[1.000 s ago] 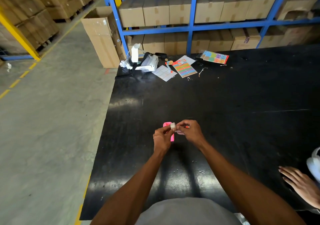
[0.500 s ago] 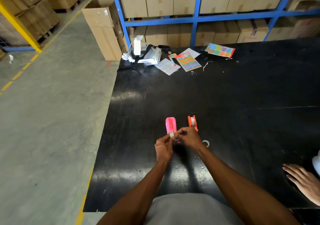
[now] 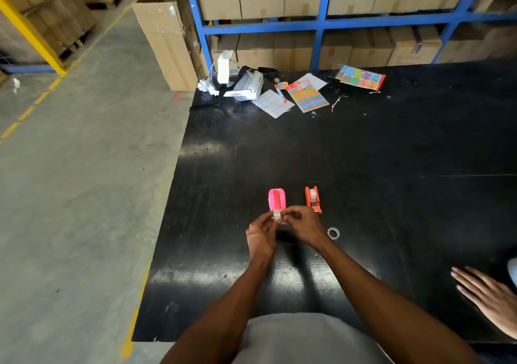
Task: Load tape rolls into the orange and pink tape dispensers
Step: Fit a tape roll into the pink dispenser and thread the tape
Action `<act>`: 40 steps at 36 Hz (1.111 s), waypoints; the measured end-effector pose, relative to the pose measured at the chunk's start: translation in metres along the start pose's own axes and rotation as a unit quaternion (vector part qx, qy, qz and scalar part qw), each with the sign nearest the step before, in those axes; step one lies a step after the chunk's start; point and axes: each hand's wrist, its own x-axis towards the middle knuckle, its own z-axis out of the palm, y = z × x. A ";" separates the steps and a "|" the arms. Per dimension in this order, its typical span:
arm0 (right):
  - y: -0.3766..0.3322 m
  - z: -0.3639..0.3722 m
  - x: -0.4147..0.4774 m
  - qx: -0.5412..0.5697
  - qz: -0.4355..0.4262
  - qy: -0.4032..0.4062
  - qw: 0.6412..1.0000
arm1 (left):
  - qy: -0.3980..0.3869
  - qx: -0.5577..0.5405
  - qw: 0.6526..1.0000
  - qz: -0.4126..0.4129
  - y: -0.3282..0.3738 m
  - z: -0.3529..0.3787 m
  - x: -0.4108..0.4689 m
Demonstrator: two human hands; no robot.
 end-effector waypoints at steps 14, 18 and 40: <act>-0.007 -0.023 0.031 -0.150 -0.030 -0.160 0.975 | -0.113 -0.072 0.991 -0.010 -0.004 -0.013 0.026; -0.007 -0.023 0.040 -0.174 -0.043 -0.180 0.967 | -0.127 -0.060 0.990 -0.005 -0.005 -0.013 0.033; 0.007 -0.015 0.100 -0.304 -0.131 -0.147 0.932 | -0.106 -0.015 0.993 -0.045 -0.006 -0.003 0.095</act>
